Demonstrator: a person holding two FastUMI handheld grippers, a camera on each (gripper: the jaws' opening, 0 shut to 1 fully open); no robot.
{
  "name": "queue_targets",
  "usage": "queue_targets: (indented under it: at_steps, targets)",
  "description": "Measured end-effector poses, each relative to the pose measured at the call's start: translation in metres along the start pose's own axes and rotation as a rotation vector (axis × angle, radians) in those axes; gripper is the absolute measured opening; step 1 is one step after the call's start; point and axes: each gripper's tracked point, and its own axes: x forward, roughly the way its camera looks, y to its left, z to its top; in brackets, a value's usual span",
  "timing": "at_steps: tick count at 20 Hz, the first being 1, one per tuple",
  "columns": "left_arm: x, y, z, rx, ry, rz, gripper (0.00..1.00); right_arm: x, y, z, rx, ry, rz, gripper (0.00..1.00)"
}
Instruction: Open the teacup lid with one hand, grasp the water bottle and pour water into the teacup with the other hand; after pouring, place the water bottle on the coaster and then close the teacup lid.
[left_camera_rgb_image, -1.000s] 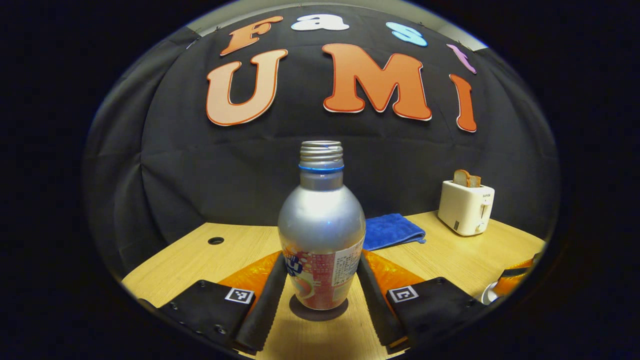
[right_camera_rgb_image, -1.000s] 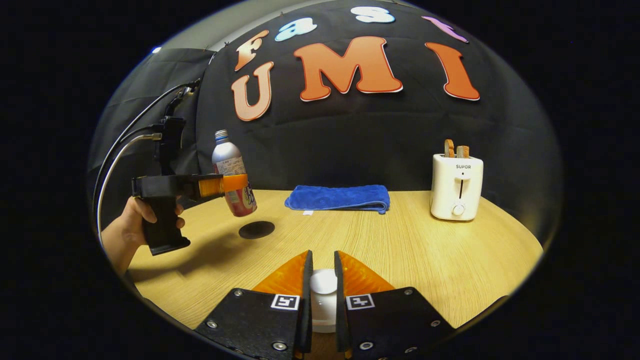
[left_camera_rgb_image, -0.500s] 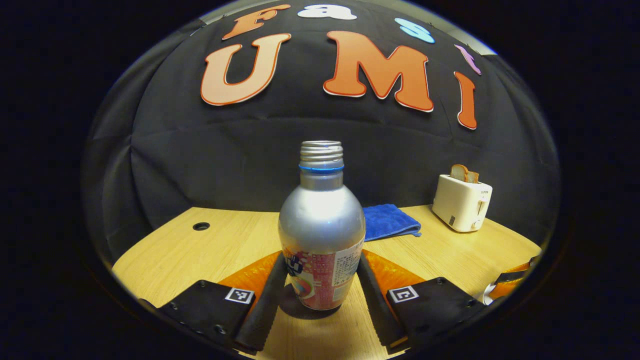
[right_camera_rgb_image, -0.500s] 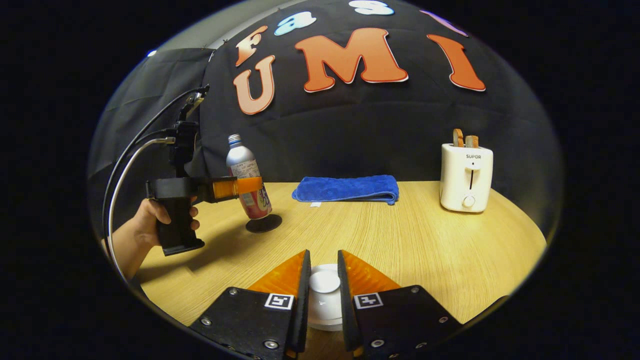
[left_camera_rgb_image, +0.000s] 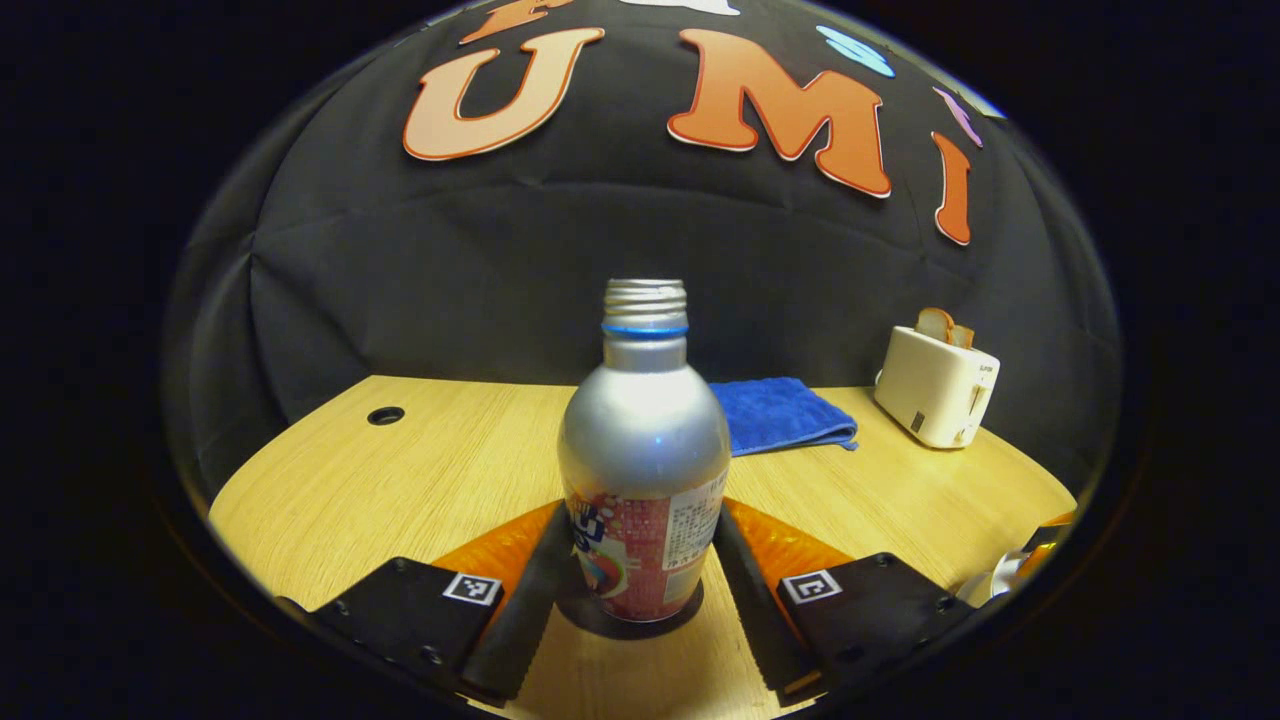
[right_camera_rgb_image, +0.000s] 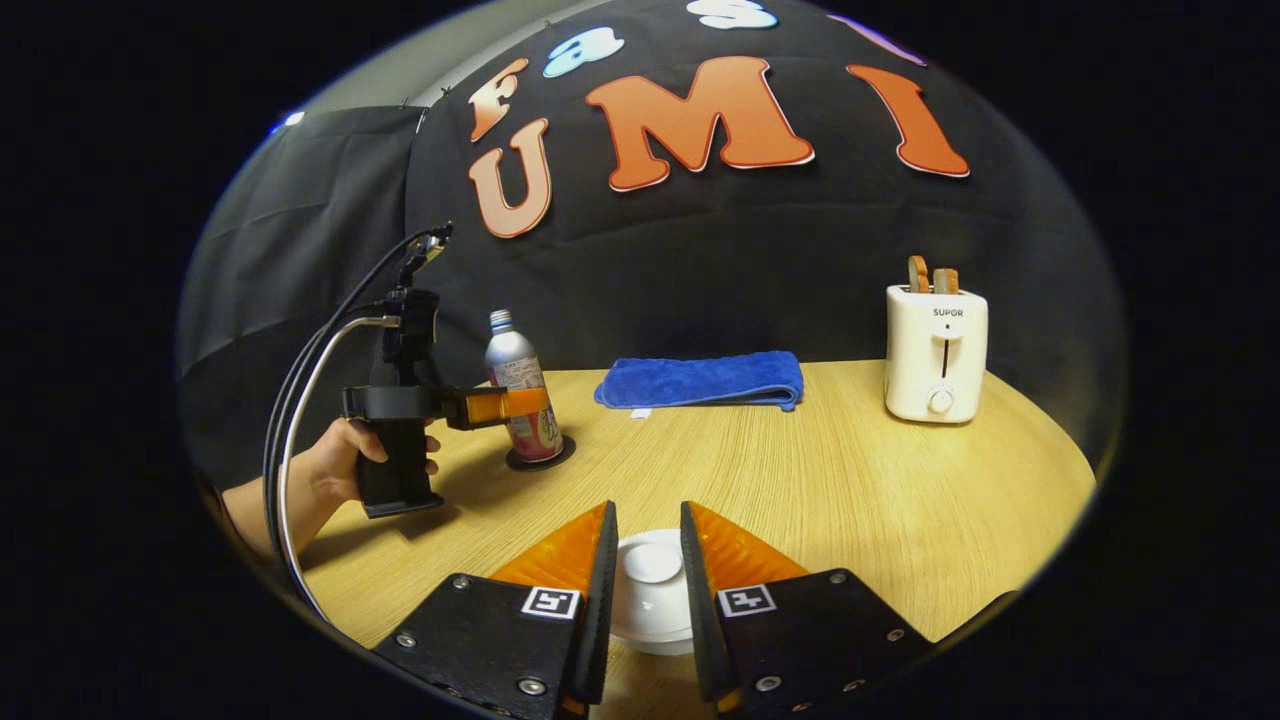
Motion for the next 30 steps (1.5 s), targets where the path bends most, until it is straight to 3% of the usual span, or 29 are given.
queue_targets:
  at_steps: [7, 13, 20, 21, 22, 24, 30]
  targets:
    - [-0.007, -0.004, -0.009, 0.009, 0.029, -0.044, 0.94, -0.009, -0.006, 0.026, -0.016, -0.051, -0.028, 0.36]
    - [-0.059, -0.003, 0.010, 0.032, -0.050, -0.028, 0.94, -0.024, 0.001, 0.064, -0.032, -0.150, -0.065, 0.37]
    - [-0.151, -0.012, 0.061, 0.026, -0.244, 0.026, 0.94, -0.052, 0.014, 0.098, -0.073, -0.259, -0.143, 0.53]
    - [-0.164, -0.014, 0.066, 0.031, -0.268, 0.037, 0.93, -0.057, 0.017, 0.101, -0.083, -0.273, -0.155, 0.51]
    - [-0.176, -0.016, 0.070, 0.033, -0.285, 0.047, 0.94, -0.062, 0.018, 0.103, -0.088, -0.284, -0.168, 0.60]
    - [-0.199, -0.022, 0.074, 0.030, -0.310, 0.058, 0.93, -0.073, 0.024, 0.105, -0.090, -0.297, -0.171, 0.65]
    - [-0.251, -0.027, 0.080, 0.007, -0.387, 0.106, 0.93, -0.098, 0.036, 0.109, -0.097, -0.324, -0.190, 0.72]
